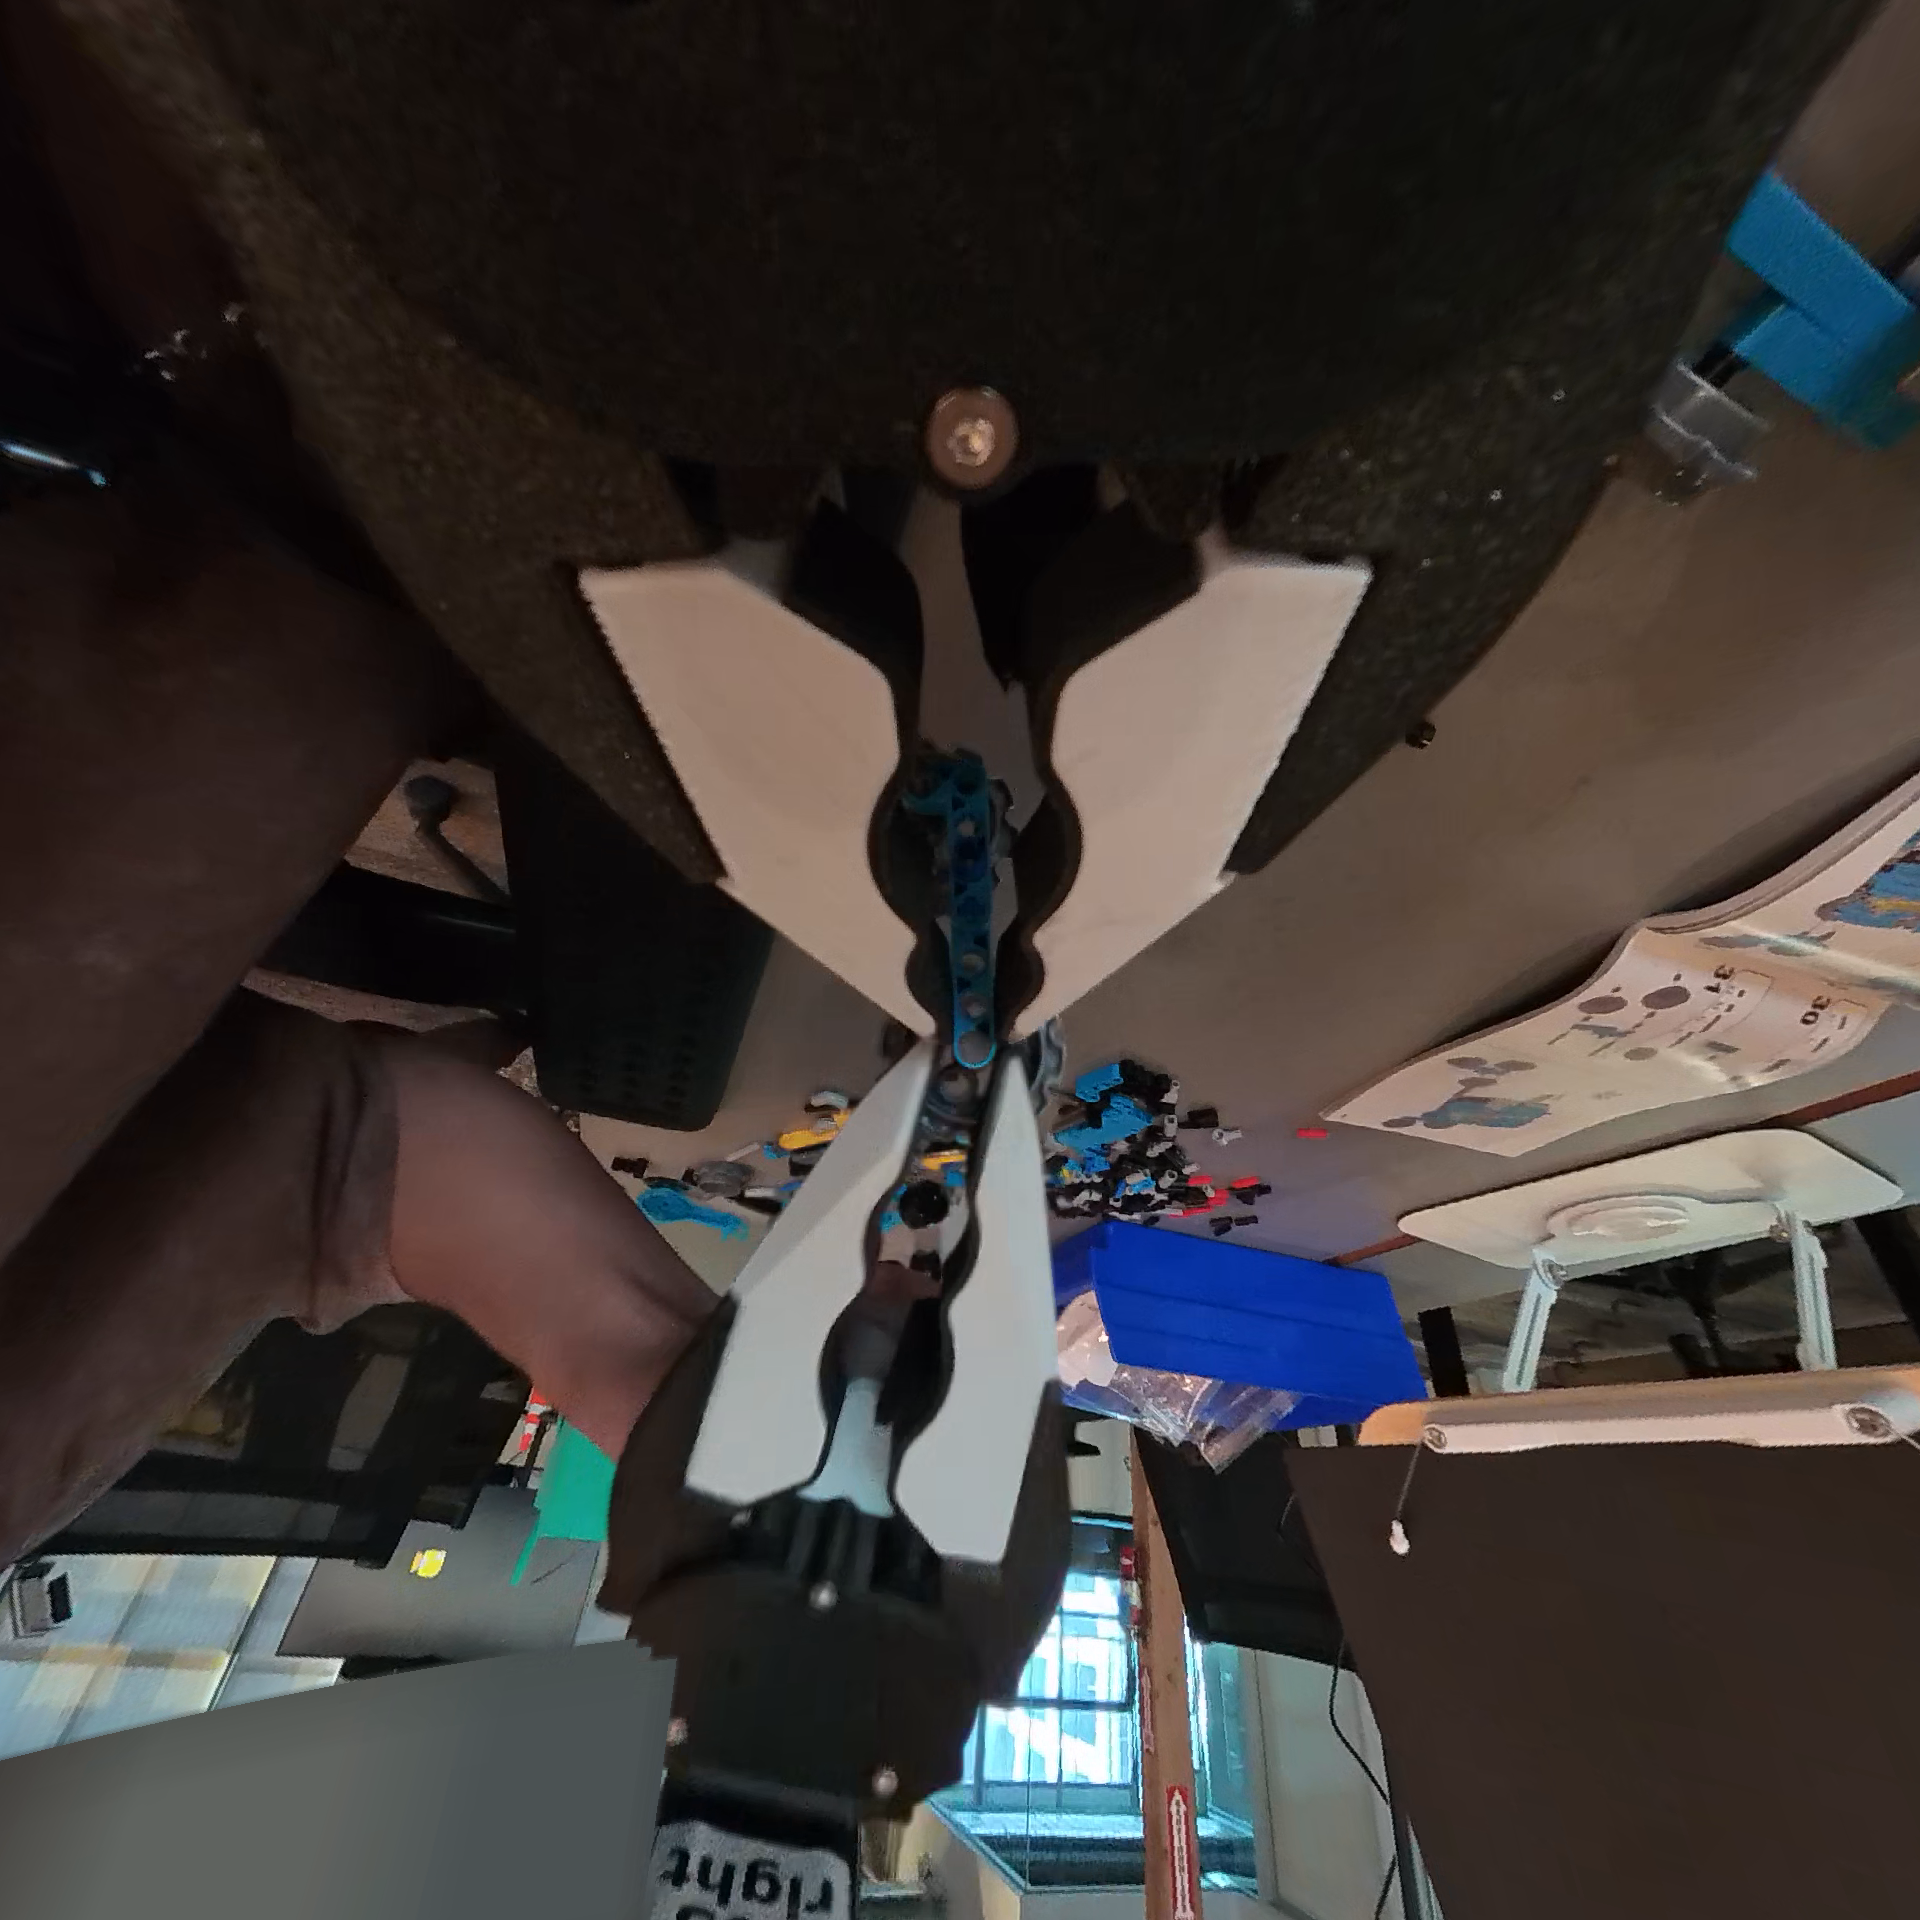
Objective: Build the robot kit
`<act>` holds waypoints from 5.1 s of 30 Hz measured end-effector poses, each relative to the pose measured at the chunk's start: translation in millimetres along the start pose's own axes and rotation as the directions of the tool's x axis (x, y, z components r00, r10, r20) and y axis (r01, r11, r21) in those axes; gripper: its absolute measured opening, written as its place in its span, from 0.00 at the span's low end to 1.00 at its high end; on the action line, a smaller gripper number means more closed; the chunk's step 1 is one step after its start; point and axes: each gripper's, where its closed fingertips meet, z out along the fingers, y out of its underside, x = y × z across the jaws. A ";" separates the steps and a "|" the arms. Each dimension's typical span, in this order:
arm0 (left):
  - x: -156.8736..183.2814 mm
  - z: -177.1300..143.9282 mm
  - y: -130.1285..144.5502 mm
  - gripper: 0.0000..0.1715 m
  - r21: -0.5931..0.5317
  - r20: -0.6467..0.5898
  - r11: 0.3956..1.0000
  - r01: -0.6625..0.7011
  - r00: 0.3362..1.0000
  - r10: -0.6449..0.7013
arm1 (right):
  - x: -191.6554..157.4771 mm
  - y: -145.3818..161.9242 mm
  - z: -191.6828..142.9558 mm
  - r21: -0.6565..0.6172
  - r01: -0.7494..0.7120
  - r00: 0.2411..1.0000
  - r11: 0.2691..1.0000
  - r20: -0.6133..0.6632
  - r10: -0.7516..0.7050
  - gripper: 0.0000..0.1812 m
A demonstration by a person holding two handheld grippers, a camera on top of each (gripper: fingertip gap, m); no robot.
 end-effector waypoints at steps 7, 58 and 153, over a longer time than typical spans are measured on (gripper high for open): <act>-1.6 3.3 4.9 0.04 -0.035 0.033 0.999 -0.027 0.999 0.028 | 6.5 15.8 8.4 -0.196 0.115 0.986 0.974 -0.097 -0.135 0.04; -10.8 12.5 27.7 0.00 -0.229 0.205 0.938 -0.261 0.929 0.309 | 17.4 32.4 19.7 -0.011 0.160 0.950 0.987 -0.271 -0.157 0.02; 4.6 3.1 26.3 0.21 -0.225 -0.008 0.969 -0.102 0.995 0.103 | -8.0 2.4 13.1 0.392 -0.090 0.995 0.915 0.075 0.066 0.21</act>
